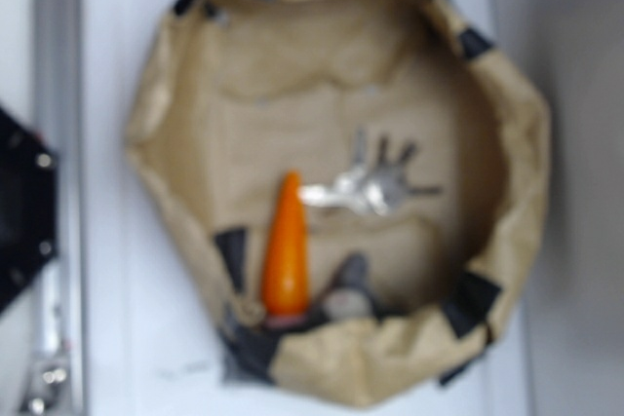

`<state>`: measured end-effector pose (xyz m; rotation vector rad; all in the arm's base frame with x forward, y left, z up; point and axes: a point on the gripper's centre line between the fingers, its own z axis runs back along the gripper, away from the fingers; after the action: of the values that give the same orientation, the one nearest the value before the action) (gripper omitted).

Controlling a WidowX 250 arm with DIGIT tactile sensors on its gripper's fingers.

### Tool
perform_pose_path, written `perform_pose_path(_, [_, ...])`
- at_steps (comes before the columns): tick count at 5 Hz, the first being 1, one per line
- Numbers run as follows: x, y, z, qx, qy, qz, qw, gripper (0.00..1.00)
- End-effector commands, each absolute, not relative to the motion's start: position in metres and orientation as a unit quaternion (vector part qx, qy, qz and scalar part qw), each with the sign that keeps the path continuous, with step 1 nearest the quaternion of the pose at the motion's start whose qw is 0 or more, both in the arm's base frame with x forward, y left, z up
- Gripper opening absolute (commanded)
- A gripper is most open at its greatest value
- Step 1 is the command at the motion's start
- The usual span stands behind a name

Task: Grab the silver keys.

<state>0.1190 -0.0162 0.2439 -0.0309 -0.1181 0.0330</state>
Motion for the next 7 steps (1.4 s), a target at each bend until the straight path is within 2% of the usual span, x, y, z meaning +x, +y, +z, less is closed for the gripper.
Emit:
perform_pose_path(1, [0.119, -0.016, 0.244, -0.015, -0.059, 0.016, 0.998, 1.0])
perform_pose_path(2, [0.164, -0.035, 0.227, 0.004, -0.06, 0.08, 0.995, 1.0])
perform_pose_path(4, [0.228, -0.036, 0.19, 0.02, -0.062, 0.127, 0.99, 1.0])
perform_pose_path(5, [0.248, -0.024, 0.184, -0.007, -0.07, 0.129, 0.989, 1.0])
perform_pose_path(6, [0.259, -0.009, 0.172, -0.018, -0.127, 0.109, 0.986, 1.0])
perform_pose_path(7, [0.269, 0.002, 0.155, -0.003, -0.141, 0.115, 0.983, 1.0])
